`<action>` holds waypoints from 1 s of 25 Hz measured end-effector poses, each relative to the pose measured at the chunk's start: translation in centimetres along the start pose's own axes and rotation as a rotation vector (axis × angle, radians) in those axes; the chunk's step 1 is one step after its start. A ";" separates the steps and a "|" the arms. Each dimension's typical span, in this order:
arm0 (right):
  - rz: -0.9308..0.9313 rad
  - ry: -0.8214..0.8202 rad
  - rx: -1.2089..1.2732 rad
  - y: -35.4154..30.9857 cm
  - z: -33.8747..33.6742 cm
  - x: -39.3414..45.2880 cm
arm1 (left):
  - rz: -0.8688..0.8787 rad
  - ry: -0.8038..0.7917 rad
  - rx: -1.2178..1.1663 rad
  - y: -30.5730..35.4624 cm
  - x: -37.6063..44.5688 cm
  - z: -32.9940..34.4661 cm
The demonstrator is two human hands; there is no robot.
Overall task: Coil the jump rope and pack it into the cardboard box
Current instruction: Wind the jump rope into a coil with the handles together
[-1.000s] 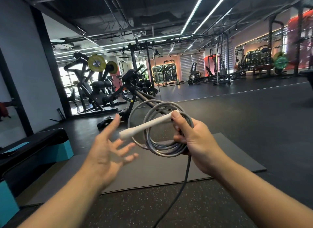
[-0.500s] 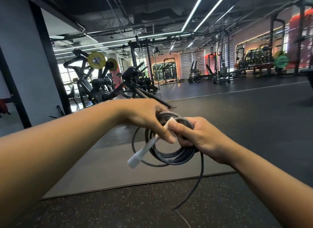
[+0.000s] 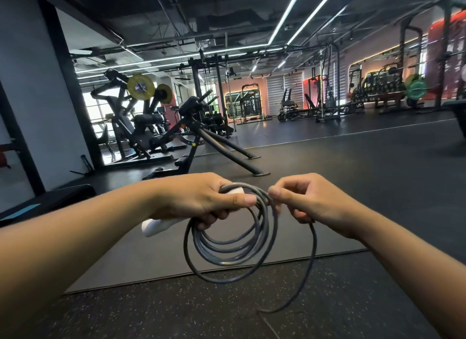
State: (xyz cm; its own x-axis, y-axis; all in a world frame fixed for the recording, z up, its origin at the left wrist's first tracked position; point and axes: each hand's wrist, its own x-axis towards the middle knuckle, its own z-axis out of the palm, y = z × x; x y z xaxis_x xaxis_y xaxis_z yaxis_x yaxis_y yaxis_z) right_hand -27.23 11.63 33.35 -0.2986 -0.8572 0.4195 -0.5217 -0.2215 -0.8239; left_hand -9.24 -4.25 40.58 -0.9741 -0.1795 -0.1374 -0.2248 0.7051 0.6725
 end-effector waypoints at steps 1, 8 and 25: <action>0.024 -0.003 0.005 0.3 -0.5 -0.1 | 0.027 0.038 -0.054 -0.4 -0.4 -0.4; 0.109 0.050 0.146 3.4 0.2 -0.7 | 0.294 0.495 -0.848 -1.3 0.1 0.1; -0.186 0.318 0.664 -1.2 7.8 1.8 | 0.224 0.946 -1.421 2.5 5.3 5.7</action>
State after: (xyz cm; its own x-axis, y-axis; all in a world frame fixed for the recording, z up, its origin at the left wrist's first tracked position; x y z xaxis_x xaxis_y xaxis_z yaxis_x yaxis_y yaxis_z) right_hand -20.88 6.72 32.15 -0.5215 -0.6254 0.5804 -0.0252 -0.6687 -0.7431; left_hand -15.14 0.49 37.37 -0.5125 -0.8482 0.1339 0.6070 -0.2475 0.7552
